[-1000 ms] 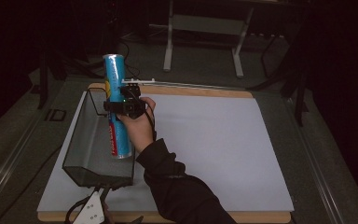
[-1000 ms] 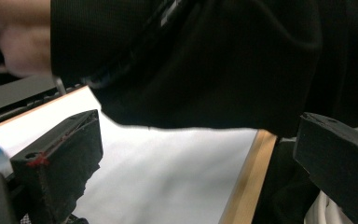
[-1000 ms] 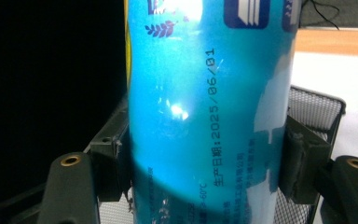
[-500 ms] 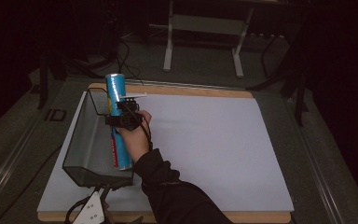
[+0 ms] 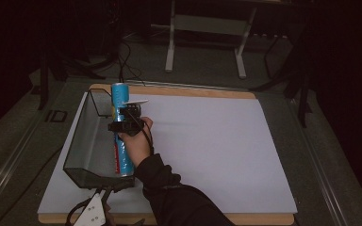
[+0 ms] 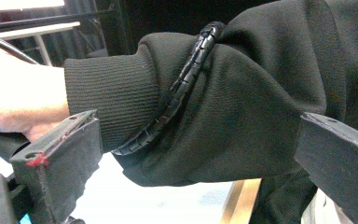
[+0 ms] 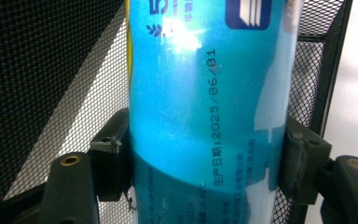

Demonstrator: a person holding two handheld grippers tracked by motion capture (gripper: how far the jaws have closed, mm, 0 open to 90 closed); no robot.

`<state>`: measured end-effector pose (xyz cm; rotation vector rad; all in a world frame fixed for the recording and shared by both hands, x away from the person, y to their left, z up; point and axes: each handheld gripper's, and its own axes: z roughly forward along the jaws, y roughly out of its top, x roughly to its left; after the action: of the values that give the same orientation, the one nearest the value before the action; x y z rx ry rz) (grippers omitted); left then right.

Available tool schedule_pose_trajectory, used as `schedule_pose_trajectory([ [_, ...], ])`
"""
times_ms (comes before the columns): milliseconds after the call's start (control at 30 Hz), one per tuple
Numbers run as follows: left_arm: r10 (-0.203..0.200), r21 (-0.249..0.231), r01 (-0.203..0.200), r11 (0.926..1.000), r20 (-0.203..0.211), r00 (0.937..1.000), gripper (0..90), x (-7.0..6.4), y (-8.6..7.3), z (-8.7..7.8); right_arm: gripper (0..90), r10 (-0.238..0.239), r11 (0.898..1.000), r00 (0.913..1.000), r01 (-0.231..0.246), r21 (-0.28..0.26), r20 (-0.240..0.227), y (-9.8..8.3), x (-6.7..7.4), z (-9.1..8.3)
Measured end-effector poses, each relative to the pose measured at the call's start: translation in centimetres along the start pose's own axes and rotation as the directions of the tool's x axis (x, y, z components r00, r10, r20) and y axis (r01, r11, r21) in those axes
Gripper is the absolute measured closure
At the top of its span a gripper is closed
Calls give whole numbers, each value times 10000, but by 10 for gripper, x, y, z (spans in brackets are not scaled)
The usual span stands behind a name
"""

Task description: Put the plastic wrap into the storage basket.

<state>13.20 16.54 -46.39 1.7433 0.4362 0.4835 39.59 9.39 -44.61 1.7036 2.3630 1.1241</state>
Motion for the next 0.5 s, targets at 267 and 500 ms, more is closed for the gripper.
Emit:
schedule_pose_trajectory([
  [267,-30,-35,30,10000,-8,10000,20,0,0,-1,312,395,9984,9991,-402,397,173,1,-5,15],
  [500,-8,-30,8,10000,44,10000,19,0,0,-1,309,304,9977,9989,-325,596,360,1,-3,22],
])
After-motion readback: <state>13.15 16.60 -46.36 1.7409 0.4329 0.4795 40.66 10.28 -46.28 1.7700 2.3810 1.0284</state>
